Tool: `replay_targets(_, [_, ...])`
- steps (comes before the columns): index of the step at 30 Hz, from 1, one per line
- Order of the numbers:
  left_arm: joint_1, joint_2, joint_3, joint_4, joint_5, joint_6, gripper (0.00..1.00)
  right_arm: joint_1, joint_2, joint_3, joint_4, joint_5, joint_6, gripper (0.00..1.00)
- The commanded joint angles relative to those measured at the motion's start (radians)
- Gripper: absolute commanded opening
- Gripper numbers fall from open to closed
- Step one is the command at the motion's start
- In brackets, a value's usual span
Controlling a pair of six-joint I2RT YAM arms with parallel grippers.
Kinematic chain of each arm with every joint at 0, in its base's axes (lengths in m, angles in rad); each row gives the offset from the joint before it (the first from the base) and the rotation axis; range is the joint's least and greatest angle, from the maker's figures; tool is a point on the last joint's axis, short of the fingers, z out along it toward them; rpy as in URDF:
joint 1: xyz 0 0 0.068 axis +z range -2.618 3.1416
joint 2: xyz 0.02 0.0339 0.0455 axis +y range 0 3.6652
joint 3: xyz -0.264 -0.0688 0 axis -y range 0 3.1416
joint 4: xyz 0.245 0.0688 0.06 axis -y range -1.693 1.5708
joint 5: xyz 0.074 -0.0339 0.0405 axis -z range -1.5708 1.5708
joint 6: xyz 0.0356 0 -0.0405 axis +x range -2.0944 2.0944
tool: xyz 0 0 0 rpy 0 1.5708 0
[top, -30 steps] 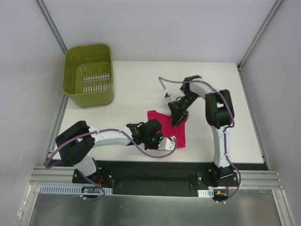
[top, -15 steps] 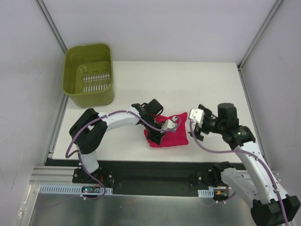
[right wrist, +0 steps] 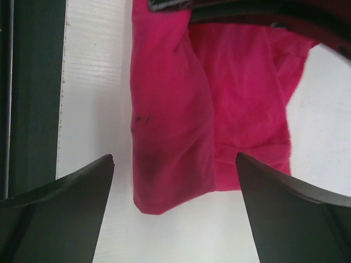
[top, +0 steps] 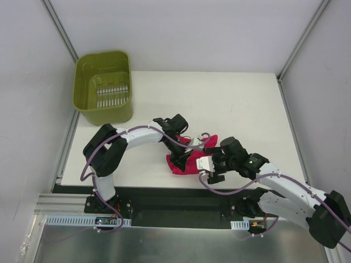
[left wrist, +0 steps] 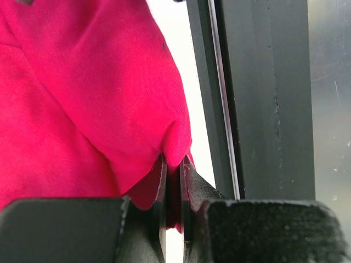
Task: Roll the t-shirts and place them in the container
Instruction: Roll the T-shirt to the center of the board.
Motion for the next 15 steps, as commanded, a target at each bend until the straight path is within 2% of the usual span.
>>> replay_targets(1, [0.016, -0.003, 0.036, -0.033, 0.080, 0.007, 0.01, 0.013, 0.114, 0.019, 0.093, 0.000, -0.038, 0.96])
replay_targets(5, [0.038, -0.009, 0.030, -0.037, 0.089, 0.009, 0.02, 0.019, 0.204, 0.033, 0.082, -0.003, -0.062, 0.99])
replay_targets(6, [0.041, -0.012, 0.027, -0.037, 0.091, 0.012, 0.02, 0.019, 0.236, 0.041, 0.064, 0.007, -0.056, 0.94])
replay_targets(7, [0.045, -0.012, 0.021, -0.043, 0.098, 0.016, 0.02, 0.019, 0.247, 0.053, 0.059, 0.021, -0.039, 0.88])
replay_targets(8, [0.050, -0.012, 0.018, -0.051, 0.097, 0.019, 0.02, 0.020, 0.258, 0.061, 0.059, 0.033, -0.021, 0.73])
replay_targets(10, [0.065, -0.009, 0.015, -0.060, 0.109, 0.016, 0.02, 0.013, 0.270, 0.090, 0.028, 0.032, 0.011, 0.59])
replay_targets(11, [0.073, -0.004, 0.015, -0.062, 0.118, 0.010, 0.02, 0.013, 0.269, 0.095, 0.016, 0.023, 0.016, 0.48])
replay_targets(13, [0.101, 0.005, 0.021, -0.070, 0.134, -0.023, 0.02, 0.008, 0.269, 0.116, -0.041, -0.014, 0.028, 0.37])
replay_targets(14, [0.114, 0.019, 0.027, -0.076, 0.155, -0.033, 0.03, 0.005, 0.270, 0.127, -0.062, -0.023, 0.039, 0.28])
replay_targets(15, [0.139, 0.025, 0.032, -0.094, 0.167, -0.048, 0.02, -0.001, 0.273, 0.148, -0.105, -0.054, 0.062, 0.25])
